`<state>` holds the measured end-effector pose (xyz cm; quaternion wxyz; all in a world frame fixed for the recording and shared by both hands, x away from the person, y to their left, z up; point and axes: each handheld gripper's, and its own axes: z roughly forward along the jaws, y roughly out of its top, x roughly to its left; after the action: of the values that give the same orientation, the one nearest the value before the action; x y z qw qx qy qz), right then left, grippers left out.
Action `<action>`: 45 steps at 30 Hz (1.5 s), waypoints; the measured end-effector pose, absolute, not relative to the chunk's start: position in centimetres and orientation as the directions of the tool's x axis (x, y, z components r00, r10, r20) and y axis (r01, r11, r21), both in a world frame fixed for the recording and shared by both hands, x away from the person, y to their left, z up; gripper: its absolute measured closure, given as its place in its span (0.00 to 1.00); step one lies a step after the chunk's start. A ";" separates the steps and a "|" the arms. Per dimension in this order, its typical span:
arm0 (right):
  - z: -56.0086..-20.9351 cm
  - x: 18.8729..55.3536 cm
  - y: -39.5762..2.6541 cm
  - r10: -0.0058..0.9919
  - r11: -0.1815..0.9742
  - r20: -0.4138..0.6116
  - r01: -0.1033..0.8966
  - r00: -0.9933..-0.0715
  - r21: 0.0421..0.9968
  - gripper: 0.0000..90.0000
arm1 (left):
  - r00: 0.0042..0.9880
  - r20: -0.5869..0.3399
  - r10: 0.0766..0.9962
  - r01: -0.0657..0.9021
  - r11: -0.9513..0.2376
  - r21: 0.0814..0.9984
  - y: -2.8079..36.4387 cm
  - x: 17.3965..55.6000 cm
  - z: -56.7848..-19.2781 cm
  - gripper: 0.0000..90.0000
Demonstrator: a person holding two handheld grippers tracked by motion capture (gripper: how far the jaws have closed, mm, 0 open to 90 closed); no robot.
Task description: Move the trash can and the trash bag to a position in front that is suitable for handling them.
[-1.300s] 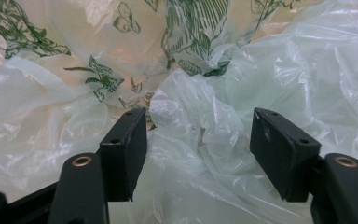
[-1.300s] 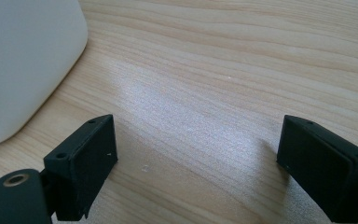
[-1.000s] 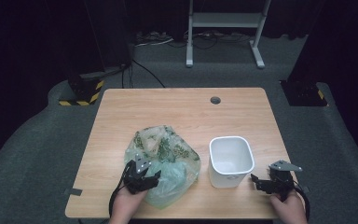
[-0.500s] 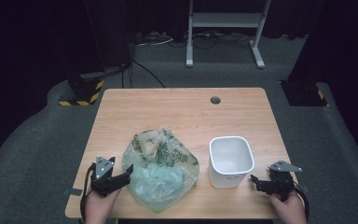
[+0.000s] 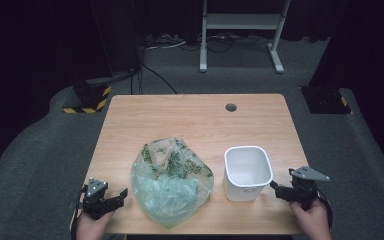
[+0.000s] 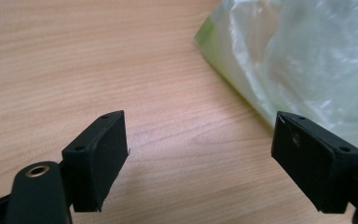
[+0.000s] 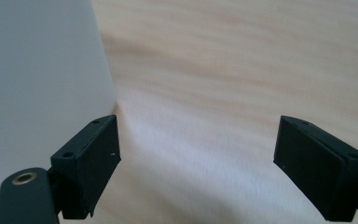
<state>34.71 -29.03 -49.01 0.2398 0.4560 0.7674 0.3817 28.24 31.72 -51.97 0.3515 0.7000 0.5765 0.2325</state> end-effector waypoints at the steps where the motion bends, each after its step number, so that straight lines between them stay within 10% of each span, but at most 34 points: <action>1: -48.2 35.1 -28.7 0.879 0.295 -0.032 0.492 -0.475 0.819 0.16 | 0.224 -0.072 0.972 0.651 -0.094 0.753 31.8 28.3 -52.2 0.21; 25: -46.9 34.5 -23.8 0.808 0.331 -0.045 0.388 -0.588 0.860 0.16 | 0.232 -0.007 0.973 0.661 -0.153 0.734 31.1 28.5 -52.9 0.17; 36: -51.6 34.3 -26.6 0.881 0.332 -0.001 0.616 -0.473 0.715 0.16 | 0.241 -0.006 0.971 0.660 -0.160 0.734 31.0 28.4 -52.9 0.17; 45: -52.3 34.2 -26.8 0.883 0.329 -0.001 0.617 -0.470 0.715 0.14 | 0.248 -0.006 0.969 0.662 -0.165 0.731 30.7 27.7 -52.7 0.17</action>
<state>34.24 -26.80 -52.29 0.2000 0.4746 0.7903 0.3321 27.70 30.73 -52.70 0.3164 0.7238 0.5633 0.2423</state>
